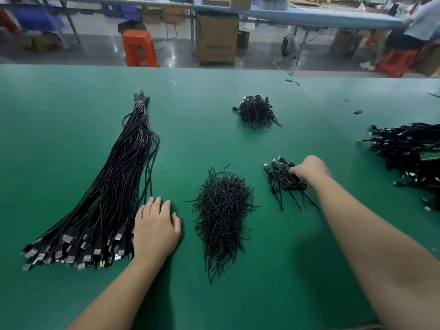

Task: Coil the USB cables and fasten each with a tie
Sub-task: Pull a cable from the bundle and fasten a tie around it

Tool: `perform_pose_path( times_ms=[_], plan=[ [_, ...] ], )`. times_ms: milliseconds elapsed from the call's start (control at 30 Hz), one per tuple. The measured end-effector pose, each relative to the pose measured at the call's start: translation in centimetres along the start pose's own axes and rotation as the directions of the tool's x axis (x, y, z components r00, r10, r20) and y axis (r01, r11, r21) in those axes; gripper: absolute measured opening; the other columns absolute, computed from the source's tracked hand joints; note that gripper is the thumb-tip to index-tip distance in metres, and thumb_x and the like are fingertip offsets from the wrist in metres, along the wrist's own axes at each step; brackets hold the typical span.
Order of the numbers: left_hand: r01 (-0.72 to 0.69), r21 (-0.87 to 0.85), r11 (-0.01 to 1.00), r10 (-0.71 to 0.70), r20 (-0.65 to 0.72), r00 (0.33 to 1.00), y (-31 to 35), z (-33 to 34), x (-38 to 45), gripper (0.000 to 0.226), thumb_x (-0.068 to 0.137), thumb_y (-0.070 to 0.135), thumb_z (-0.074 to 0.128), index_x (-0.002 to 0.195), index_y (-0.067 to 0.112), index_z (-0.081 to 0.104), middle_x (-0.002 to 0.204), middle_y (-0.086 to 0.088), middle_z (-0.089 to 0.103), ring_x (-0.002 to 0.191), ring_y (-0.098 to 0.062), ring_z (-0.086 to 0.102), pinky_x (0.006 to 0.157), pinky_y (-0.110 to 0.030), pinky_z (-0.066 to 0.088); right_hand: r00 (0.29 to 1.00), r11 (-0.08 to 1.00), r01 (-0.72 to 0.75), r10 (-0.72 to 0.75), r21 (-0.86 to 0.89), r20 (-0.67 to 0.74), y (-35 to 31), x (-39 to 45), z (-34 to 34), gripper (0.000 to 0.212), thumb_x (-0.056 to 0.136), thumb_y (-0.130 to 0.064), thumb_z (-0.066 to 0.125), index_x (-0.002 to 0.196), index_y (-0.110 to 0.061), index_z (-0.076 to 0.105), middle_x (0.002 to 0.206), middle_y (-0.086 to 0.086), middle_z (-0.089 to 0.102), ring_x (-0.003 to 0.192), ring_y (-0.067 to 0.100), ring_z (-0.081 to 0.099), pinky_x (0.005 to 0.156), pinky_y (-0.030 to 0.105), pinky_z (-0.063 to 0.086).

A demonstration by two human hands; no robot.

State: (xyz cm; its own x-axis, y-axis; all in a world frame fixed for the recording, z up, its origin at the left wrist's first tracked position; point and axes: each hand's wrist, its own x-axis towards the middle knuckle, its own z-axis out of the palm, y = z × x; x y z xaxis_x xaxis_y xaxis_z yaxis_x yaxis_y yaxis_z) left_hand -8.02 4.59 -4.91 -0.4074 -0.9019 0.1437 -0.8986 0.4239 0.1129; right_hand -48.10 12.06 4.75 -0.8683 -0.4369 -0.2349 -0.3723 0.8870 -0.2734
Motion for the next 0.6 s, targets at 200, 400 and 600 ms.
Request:
perform_pose_path(
  times_ms=[200, 400, 600],
  plan=[
    [0.010, 0.006, 1.000, -0.010, 0.006, 1.000, 0.0, 0.0, 0.0, 0.055, 0.089, 0.039, 0.041, 0.130, 0.010, 0.064, 0.137, -0.014, 0.060, 0.136, -0.030, 0.047, 0.115, -0.046, 0.034, 0.998, 0.998, -0.059, 0.060, -0.003, 0.021, 0.3, 0.6, 1.7, 0.043, 0.087, -0.042, 0.073, 0.069, -0.011, 0.050, 0.063, 0.003, 0.050, 0.054, 0.020, 0.046, 0.050, 0.023, 0.034],
    [0.016, -0.004, 1.000, -0.016, -0.002, 1.000, 0.0, -0.1, 0.0, 0.056, 0.090, 0.040, 0.040, 0.132, 0.011, 0.063, 0.139, -0.013, 0.059, 0.138, -0.028, 0.045, 0.116, -0.045, 0.033, 0.997, 1.000, 0.017, -0.019, -0.023, -0.081, -0.1, 0.0, 2.0, 0.046, 0.085, -0.056, 0.071, 0.075, -0.013, 0.062, 0.069, 0.003, 0.061, 0.059, 0.021, 0.054, 0.052, 0.023, 0.036],
    [0.012, 0.002, 1.000, -0.012, -0.004, 1.000, -0.1, -0.2, 0.0, 0.057, 0.090, 0.041, 0.039, 0.132, 0.011, 0.063, 0.139, -0.011, 0.059, 0.137, -0.027, 0.046, 0.116, -0.043, 0.032, 0.942, 0.918, 0.313, -0.267, 0.246, -0.201, -2.1, -4.5, 3.2, 0.030, 0.098, -0.041, 0.055, 0.076, -0.020, 0.057, 0.074, -0.005, 0.059, 0.072, 0.020, 0.054, 0.055, 0.028, 0.034]
  ],
)
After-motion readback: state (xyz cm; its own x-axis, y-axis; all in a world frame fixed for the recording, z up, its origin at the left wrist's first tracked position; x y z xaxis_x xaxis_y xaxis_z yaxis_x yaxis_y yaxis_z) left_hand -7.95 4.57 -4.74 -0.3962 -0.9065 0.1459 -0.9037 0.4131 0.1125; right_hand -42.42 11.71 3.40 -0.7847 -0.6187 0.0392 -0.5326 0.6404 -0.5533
